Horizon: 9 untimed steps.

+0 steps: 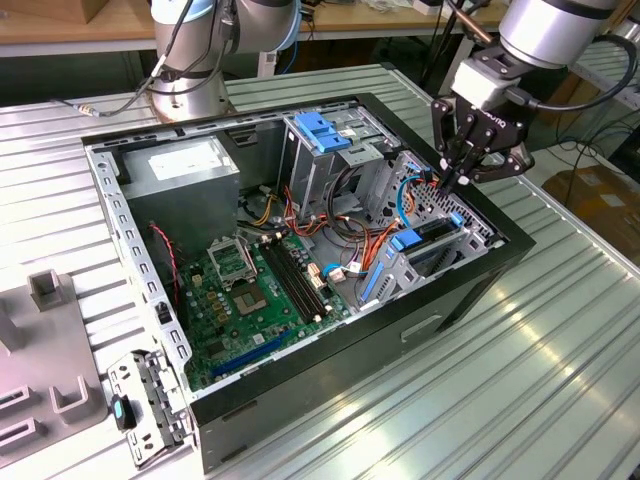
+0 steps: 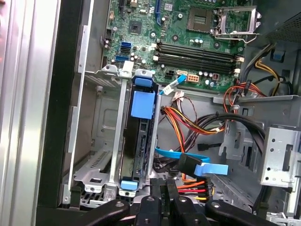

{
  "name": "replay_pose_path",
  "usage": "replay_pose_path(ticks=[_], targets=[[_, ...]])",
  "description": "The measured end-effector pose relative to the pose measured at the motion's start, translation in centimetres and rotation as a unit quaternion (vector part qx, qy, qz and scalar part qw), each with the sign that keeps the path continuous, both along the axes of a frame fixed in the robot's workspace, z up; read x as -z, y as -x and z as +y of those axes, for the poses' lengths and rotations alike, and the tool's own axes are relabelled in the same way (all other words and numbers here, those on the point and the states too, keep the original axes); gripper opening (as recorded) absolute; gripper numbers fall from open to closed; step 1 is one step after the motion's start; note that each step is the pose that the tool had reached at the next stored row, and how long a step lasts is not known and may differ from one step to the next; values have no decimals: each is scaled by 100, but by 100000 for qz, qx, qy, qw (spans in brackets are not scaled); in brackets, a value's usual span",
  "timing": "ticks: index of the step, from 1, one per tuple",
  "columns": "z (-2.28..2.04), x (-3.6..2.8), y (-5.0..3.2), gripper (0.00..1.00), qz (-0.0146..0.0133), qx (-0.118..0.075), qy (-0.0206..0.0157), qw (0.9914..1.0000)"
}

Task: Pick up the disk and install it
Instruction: 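Insert the first disk wire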

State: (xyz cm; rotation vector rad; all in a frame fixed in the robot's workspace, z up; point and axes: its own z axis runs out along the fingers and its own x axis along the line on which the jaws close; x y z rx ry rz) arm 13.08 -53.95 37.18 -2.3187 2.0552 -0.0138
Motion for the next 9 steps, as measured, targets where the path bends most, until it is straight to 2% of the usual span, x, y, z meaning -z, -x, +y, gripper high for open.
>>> replay_pose_path(ticks=[2,7,9], targets=[[0,0,0,16,2,1762,-4,99984],[-1,4,57,16,1,2054,-3,99979],[0,6,56,16,3,2941,-4,99957]])
